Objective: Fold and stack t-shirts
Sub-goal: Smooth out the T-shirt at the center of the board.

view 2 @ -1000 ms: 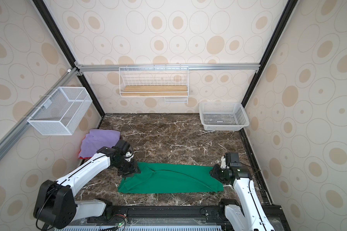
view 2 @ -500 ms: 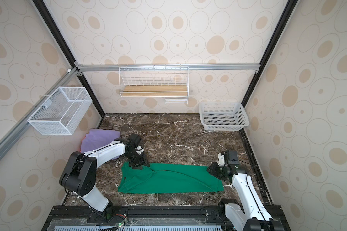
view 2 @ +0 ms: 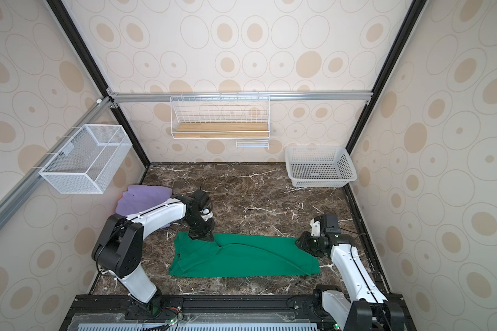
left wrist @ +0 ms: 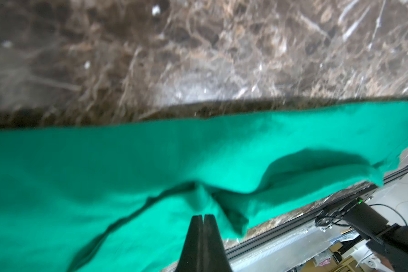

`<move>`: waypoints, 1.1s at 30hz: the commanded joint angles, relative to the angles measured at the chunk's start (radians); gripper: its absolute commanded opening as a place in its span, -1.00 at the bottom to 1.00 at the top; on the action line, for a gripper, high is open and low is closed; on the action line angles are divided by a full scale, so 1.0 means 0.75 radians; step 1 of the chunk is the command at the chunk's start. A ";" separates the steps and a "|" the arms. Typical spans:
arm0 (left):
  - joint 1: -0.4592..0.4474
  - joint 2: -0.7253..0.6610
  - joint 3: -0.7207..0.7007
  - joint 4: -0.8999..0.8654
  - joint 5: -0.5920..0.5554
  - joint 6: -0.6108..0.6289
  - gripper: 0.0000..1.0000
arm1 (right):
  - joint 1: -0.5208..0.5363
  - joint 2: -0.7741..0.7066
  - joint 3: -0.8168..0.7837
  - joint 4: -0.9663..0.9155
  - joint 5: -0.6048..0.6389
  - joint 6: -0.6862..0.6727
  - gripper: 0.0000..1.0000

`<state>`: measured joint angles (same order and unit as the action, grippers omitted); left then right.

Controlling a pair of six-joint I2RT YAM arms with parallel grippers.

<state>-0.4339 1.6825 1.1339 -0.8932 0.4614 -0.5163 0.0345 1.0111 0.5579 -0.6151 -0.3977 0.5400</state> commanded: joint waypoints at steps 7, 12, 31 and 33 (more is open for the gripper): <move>-0.056 -0.165 0.003 -0.164 -0.043 0.024 -0.71 | 0.003 0.049 -0.027 0.040 -0.008 -0.022 -0.17; -0.059 -0.075 -0.009 -0.119 -0.019 0.034 0.28 | 0.004 0.065 -0.028 0.041 -0.014 -0.040 -0.17; -0.059 0.193 0.172 -0.159 -0.093 0.127 -1.00 | 0.003 0.157 -0.052 0.081 0.001 -0.095 -0.17; -0.059 0.161 0.151 -0.176 -0.109 0.136 -1.00 | 0.004 0.158 -0.056 0.085 0.000 -0.094 -0.17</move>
<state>-0.4736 1.8202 1.2354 -0.9714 0.4088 -0.4442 0.0345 1.1255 0.5312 -0.5526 -0.3985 0.4881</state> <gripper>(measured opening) 0.049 0.414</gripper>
